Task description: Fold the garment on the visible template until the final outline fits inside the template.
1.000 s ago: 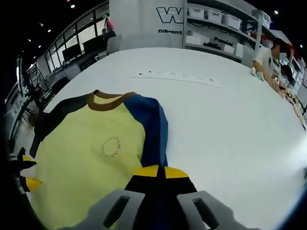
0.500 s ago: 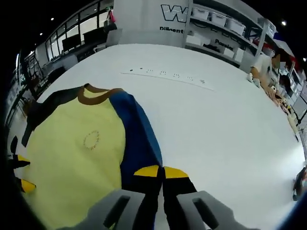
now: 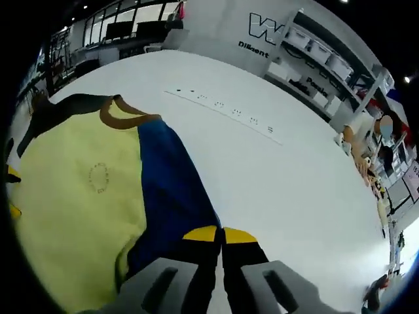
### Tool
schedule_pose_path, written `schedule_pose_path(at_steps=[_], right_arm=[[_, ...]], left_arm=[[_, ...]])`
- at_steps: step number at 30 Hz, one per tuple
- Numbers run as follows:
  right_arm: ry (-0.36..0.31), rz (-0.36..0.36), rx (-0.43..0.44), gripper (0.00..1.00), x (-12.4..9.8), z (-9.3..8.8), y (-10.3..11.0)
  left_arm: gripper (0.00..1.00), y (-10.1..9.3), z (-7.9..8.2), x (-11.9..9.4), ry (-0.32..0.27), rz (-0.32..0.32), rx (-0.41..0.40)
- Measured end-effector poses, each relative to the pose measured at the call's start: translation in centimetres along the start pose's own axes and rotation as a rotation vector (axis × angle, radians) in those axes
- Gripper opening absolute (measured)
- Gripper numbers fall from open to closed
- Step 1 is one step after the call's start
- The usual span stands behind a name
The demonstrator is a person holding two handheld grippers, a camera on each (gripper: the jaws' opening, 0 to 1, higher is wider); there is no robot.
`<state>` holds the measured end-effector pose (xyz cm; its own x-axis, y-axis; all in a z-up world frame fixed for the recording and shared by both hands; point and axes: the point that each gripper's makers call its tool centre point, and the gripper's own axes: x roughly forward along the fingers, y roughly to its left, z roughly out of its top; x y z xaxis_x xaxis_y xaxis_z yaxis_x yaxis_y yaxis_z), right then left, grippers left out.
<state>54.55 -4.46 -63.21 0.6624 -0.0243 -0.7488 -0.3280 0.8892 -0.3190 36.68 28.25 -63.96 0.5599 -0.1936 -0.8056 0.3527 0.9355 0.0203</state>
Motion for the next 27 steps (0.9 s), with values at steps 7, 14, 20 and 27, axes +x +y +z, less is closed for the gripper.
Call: schedule_pose_path(at_steps=[7,14,20,27], right_arm=[[-0.037,0.028,0.239,0.07,-0.3,0.4,-0.1],[0.006,0.063,0.334,0.21,-2.6,-1.2,1.7],[0.049,0.061,0.351,0.24,-3.9,-3.2,3.6],[0.063,0.083,0.395,0.24,-3.7,-4.7,3.7]], left_arm=[[0.47,0.0,0.0,0.0,-0.003,-0.003,0.004],[0.47,0.0,0.0,0.1,-0.006,-0.003,0.007],[0.47,0.0,0.1,0.1,-0.004,-0.004,0.007],[0.47,0.0,0.1,0.1,-0.004,-0.004,0.006]])
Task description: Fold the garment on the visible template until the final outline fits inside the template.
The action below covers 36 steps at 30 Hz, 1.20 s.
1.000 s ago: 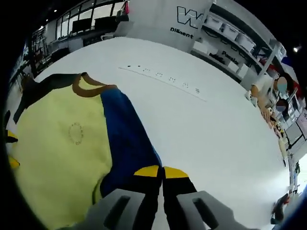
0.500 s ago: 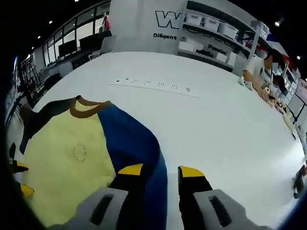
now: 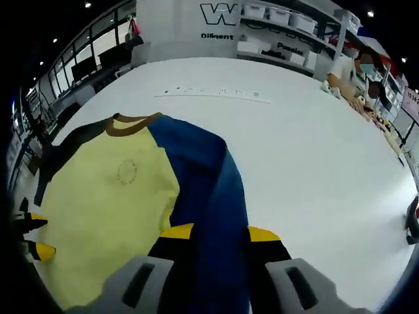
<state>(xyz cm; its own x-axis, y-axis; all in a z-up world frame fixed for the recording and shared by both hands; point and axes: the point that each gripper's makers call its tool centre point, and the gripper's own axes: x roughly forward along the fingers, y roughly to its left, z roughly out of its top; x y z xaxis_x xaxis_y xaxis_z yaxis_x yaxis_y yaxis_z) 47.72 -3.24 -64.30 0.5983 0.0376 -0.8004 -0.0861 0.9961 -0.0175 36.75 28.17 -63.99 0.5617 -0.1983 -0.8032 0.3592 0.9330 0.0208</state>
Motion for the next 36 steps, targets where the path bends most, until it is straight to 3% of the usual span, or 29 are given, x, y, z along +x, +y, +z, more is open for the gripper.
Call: schedule_pose_path(at_steps=[8,12,14,22,30,36], right_arm=[[-0.023,0.015,0.023,0.19,-0.3,-0.3,-0.2],[-0.025,0.005,-0.001,0.1,-0.2,-0.1,-0.5],[-0.032,-0.005,-0.038,0.0,-0.1,-0.1,-0.6],[-0.016,-0.005,-0.115,0.0,0.2,0.3,-1.2],[0.019,-0.091,-0.364,0.0,0.8,1.5,-5.0],[-0.011,-0.107,-0.537,0.0,1.8,2.8,-5.8]], left_arm=[[0.47,0.0,-0.1,0.0,0.001,0.001,-0.007],[0.47,0.0,-0.1,0.0,-0.001,0.002,-0.009],[0.47,0.0,-0.1,0.0,-0.002,0.001,-0.008],[0.47,0.0,-0.1,0.0,-0.005,0.001,-0.007],[0.47,0.0,0.0,0.1,-0.007,-0.001,-0.006],[0.47,0.0,0.0,0.1,-0.012,-0.008,0.0]])
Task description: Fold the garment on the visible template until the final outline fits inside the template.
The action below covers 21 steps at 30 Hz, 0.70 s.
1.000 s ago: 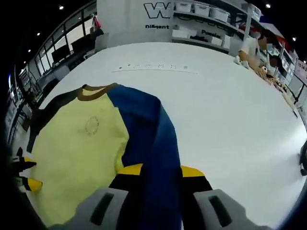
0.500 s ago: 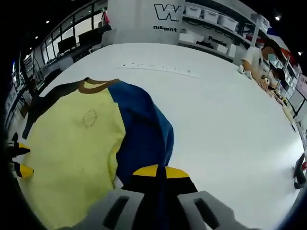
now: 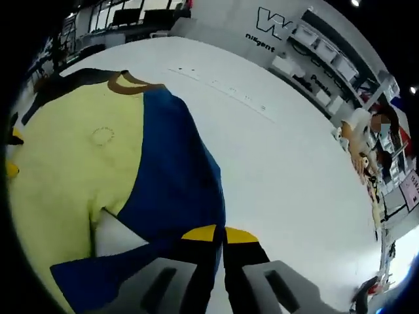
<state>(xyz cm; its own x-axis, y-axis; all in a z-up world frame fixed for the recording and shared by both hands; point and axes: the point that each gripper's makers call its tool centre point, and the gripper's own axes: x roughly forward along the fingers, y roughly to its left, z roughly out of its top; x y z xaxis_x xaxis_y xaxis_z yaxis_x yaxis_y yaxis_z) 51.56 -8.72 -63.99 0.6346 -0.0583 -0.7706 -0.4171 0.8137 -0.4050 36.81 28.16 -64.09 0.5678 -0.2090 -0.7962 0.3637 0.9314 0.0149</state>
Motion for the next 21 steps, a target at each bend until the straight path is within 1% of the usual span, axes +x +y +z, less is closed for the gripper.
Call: schedule_pose_path(at_steps=[2,8,9,10,12,14,16,19,21], right_arm=[[-0.03,-0.009,-0.054,0.0,0.4,0.6,-0.2],[-0.076,-0.008,-0.048,0.0,1.0,1.2,-0.5],[-0.088,-0.011,-0.043,0.0,1.3,1.4,-0.7],[-0.104,-0.009,-0.055,0.0,1.6,1.8,-1.0],[-0.099,-0.008,-0.043,0.0,1.9,2.1,-1.2],[-0.067,-0.001,0.0,0.0,1.7,1.9,-1.2],[-0.058,-0.002,0.015,0.0,1.8,1.9,-1.2],[-0.053,-0.012,0.005,0.0,1.9,1.9,-1.3],[-0.056,-0.018,-0.019,0.0,2.1,2.0,-1.5]], left_arm=[[0.47,0.0,0.0,0.0,-0.003,-0.001,0.002],[0.47,0.0,0.0,0.0,-0.009,-0.003,0.004],[0.47,0.0,0.0,0.0,-0.011,-0.003,0.004],[0.47,0.0,0.1,0.0,-0.017,-0.004,0.004],[0.47,-0.1,0.2,0.1,-0.017,-0.004,0.005],[0.47,0.0,0.2,0.1,-0.016,-0.005,0.007],[0.47,0.0,0.3,0.1,-0.018,-0.006,0.008],[0.47,0.0,0.3,0.1,-0.023,-0.006,0.007],[0.47,0.0,0.3,0.2,-0.028,-0.006,0.008]])
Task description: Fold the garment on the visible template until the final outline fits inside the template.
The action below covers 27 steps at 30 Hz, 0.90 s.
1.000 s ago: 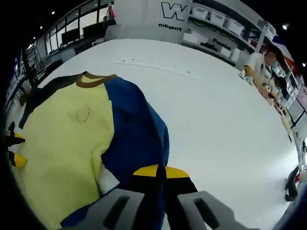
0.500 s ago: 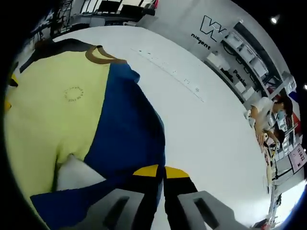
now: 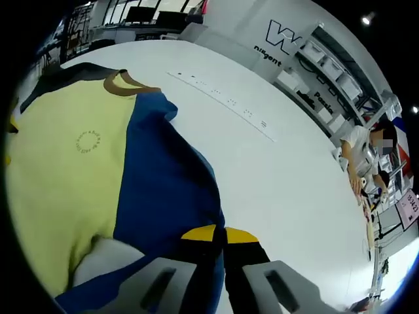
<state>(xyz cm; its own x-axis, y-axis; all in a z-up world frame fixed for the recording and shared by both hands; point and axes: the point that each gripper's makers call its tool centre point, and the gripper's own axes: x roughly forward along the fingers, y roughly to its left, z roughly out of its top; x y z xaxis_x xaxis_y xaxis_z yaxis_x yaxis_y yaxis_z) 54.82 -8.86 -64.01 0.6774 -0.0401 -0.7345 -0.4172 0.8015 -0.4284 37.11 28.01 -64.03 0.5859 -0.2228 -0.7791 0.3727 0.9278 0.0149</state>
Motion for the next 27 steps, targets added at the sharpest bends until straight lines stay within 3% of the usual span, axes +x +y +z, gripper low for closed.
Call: schedule_pose_path(at_steps=[4,7,11,16,18,27], right_arm=[[-0.022,0.007,-0.01,0.0,0.1,0.3,-0.2],[-0.053,0.015,0.104,0.0,-0.1,0.4,-0.3],[-0.091,0.013,0.255,0.09,-1.0,0.4,-0.7],[-0.167,0.078,0.468,0.17,-3.4,1.2,0.7],[-0.172,0.092,0.493,0.18,-3.9,1.0,1.0],[-0.144,0.128,0.433,0.2,-6.2,-0.2,3.9]], left_arm=[[0.47,0.0,0.0,0.0,-0.005,-0.003,0.006],[0.47,-0.1,0.1,0.0,-0.005,-0.006,0.011],[0.47,-0.1,0.1,0.0,-0.005,-0.009,0.013],[0.42,0.1,0.3,-0.1,-0.019,0.007,-0.03],[0.39,-0.1,0.4,-0.4,-0.025,-0.009,-0.053],[0.51,-0.2,1.4,-1.5,-0.065,-0.018,-0.05]])
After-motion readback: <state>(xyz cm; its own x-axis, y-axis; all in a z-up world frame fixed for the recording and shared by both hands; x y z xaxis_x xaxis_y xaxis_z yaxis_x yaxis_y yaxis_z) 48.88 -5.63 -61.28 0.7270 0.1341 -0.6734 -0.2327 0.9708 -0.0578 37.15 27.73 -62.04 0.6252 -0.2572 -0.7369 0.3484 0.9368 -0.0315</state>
